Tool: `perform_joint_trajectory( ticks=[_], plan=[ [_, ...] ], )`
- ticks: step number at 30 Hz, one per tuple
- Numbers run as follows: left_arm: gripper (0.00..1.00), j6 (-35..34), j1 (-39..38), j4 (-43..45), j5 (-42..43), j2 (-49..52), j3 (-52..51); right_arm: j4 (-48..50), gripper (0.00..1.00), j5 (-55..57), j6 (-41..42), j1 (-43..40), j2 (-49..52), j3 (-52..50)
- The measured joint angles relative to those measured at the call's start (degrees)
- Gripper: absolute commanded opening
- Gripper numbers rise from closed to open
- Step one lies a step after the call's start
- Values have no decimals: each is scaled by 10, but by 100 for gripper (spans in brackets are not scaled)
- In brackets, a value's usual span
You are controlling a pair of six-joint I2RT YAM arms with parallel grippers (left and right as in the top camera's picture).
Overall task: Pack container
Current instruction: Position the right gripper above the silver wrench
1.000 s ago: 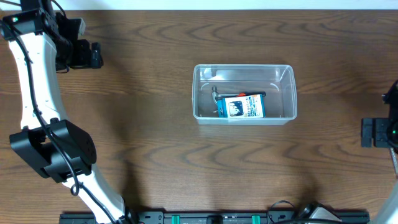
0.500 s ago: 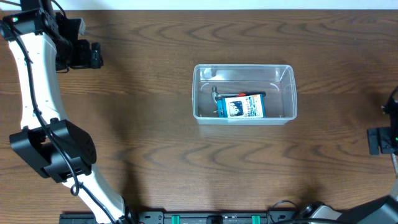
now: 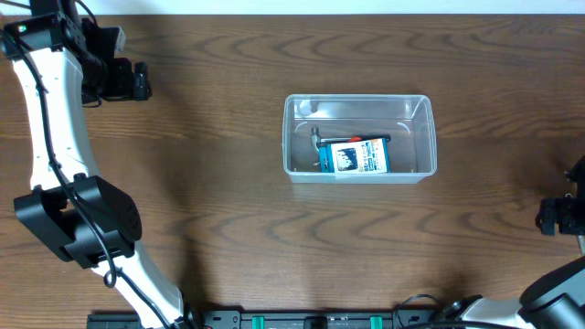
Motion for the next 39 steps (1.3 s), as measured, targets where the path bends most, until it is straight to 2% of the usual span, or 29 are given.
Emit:
perform_joint_trajectory(
  ticks=[5,10,16,25,39],
  plan=[
    [98,0,0,0,0,0,0,-7,99,-5,0,-2,33,15],
    [98,0,0,0,0,0,0,-35,99,-8,-7,-9,68,72],
    [98,0,0,0,0,0,0,-48,99,-9,-45,-13,99,132],
    [98,0,0,0,0,0,0,-47,99,11,-93,-23,122,138],
    [98,0,0,0,0,0,0,-43,99,7,-98,-67,151,138]
  ],
)
